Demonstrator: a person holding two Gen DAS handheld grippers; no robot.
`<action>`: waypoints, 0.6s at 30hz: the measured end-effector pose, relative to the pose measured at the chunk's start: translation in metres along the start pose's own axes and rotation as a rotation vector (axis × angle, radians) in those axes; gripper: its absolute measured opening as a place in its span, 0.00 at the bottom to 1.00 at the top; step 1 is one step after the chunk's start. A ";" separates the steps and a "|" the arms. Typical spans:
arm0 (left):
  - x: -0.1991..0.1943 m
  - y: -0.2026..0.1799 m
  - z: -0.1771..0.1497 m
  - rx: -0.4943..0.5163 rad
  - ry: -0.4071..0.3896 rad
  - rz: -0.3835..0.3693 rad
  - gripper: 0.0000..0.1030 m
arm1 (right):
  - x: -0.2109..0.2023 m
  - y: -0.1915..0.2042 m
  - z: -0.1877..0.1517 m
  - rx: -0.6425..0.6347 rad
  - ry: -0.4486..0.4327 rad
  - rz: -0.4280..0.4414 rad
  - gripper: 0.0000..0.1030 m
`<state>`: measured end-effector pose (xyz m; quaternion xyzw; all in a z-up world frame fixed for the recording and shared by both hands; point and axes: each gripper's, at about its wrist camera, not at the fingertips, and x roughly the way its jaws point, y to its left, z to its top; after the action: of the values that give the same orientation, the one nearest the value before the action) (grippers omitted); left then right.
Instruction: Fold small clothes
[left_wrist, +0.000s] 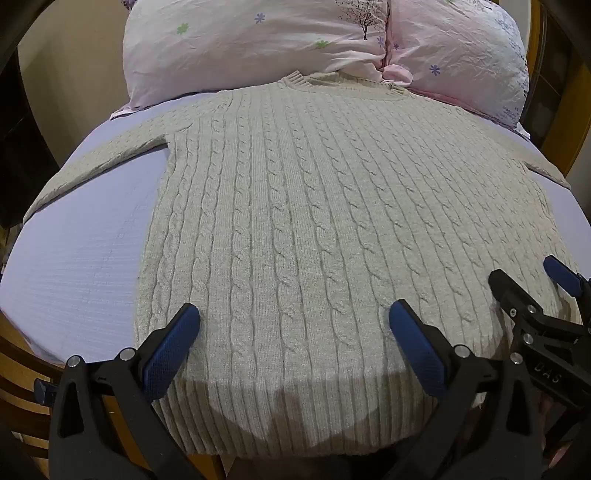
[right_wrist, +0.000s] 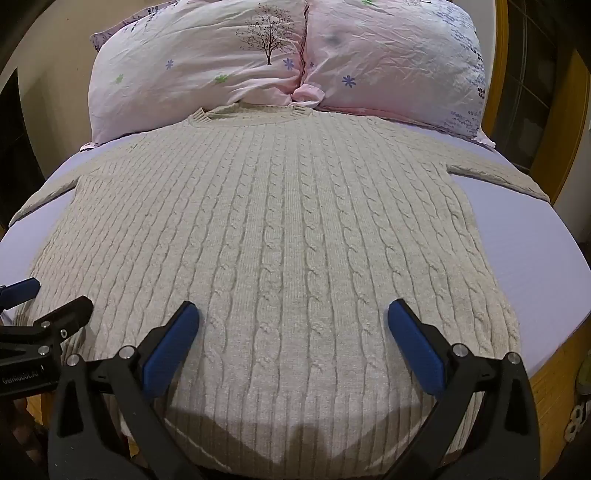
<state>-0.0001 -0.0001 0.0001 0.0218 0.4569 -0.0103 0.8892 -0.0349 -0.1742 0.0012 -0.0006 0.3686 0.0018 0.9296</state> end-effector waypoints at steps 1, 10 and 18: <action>0.000 0.000 0.000 -0.001 0.001 -0.001 0.99 | 0.000 0.000 0.000 0.000 0.000 0.000 0.98; 0.000 0.000 0.000 -0.001 0.000 -0.002 0.99 | -0.001 0.000 -0.001 0.000 -0.002 0.000 0.98; 0.000 0.000 0.000 -0.001 -0.002 -0.002 0.99 | -0.001 -0.001 -0.001 0.000 -0.003 -0.001 0.98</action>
<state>-0.0001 0.0000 0.0002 0.0208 0.4562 -0.0108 0.8896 -0.0362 -0.1748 0.0016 -0.0006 0.3673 0.0015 0.9301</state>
